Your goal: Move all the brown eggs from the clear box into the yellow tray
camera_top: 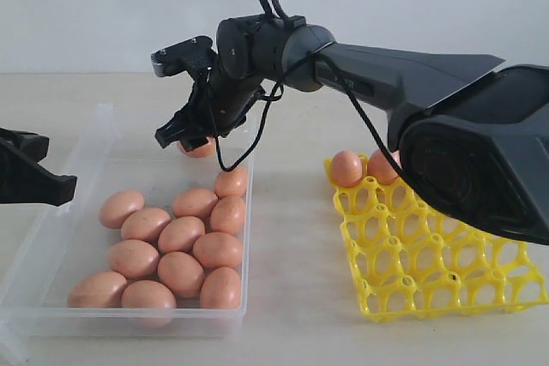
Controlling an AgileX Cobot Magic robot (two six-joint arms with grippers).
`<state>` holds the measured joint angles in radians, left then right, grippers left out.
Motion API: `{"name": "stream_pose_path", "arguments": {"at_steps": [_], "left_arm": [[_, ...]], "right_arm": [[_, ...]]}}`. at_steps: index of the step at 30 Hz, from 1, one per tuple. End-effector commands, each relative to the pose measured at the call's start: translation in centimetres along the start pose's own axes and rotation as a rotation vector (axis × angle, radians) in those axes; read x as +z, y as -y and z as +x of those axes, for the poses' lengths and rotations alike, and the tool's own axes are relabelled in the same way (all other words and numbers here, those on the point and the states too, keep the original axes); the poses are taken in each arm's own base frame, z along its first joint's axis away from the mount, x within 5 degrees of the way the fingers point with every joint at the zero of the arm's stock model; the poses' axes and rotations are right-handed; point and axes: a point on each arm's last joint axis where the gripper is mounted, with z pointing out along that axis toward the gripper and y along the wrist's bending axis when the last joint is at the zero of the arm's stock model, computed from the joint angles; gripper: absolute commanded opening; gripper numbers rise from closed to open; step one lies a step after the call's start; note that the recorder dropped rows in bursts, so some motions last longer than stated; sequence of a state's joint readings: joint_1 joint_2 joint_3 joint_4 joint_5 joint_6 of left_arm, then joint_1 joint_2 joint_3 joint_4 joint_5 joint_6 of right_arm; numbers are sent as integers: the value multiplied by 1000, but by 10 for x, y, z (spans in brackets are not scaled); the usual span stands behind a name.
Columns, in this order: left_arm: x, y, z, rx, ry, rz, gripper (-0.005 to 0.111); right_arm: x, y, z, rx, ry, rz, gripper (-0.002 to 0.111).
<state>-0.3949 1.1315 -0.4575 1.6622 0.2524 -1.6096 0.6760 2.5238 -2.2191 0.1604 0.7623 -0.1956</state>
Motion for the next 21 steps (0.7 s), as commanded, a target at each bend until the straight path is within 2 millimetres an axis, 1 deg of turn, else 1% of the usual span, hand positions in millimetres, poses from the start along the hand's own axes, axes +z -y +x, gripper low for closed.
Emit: {"name": "stream_pose_path", "arguments": {"at_steps": [1,10,13,14,17,21], "left_arm": [[-2,-2,0,0,5,-11,4],[-2,-2,0,2,5,-8,4],[-2,-2,0,2,5,-8,4],[-2,-2,0,2,5,-8,4],[-2,-2,0,2,5,-8,4],[-2,-2,0,2,5,-8,4]], "right_arm": [[-2,3,-4,-69,35,18,45],[-1,-9,-5,-225,37,10,45],[-1,-15,1,-323,-38,-8,45],[-1,-16,4,-357,-76,-1,45],[-1,-13,7,-390,-115,25,45],[-1,-12,6,-421,-105,36,45]]}}
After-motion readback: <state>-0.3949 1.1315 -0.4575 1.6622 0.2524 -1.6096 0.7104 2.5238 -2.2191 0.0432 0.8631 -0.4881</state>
